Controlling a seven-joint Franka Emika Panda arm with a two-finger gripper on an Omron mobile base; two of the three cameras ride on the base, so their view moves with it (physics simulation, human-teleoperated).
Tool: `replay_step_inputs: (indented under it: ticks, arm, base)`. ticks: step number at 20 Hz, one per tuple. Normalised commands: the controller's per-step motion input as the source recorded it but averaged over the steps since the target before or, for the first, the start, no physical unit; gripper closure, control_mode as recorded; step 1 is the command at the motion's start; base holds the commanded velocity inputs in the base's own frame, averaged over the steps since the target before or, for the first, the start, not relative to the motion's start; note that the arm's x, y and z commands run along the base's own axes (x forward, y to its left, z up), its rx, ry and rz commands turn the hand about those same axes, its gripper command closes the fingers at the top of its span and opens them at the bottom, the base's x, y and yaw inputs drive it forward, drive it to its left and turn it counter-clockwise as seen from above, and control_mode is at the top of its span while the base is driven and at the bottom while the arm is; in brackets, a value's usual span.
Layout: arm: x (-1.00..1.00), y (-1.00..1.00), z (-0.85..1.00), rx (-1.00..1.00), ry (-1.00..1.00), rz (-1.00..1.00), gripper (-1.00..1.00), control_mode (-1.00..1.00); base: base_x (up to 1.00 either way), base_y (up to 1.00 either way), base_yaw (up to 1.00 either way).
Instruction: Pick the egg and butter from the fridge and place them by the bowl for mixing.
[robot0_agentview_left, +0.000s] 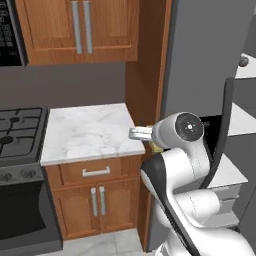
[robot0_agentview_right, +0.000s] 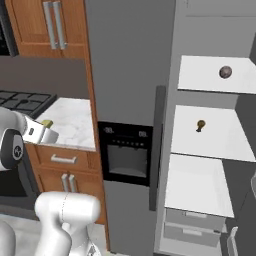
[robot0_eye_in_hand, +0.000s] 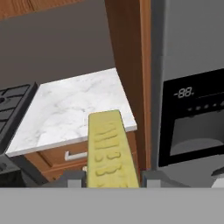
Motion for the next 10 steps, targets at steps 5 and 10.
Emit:
replay_step_inputs:
  ticks: [5, 10]
  arm:
    - [0.00, 0.00, 0.00, 0.00, 0.00, 0.00, 1.00, 1.00]
    - [0.00, 0.00, 0.00, 0.00, 0.00, 0.00, 1.00, 1.00]
  base:
    - [0.14, 0.68, 0.00]
    - [0.17, 0.78, 0.00]
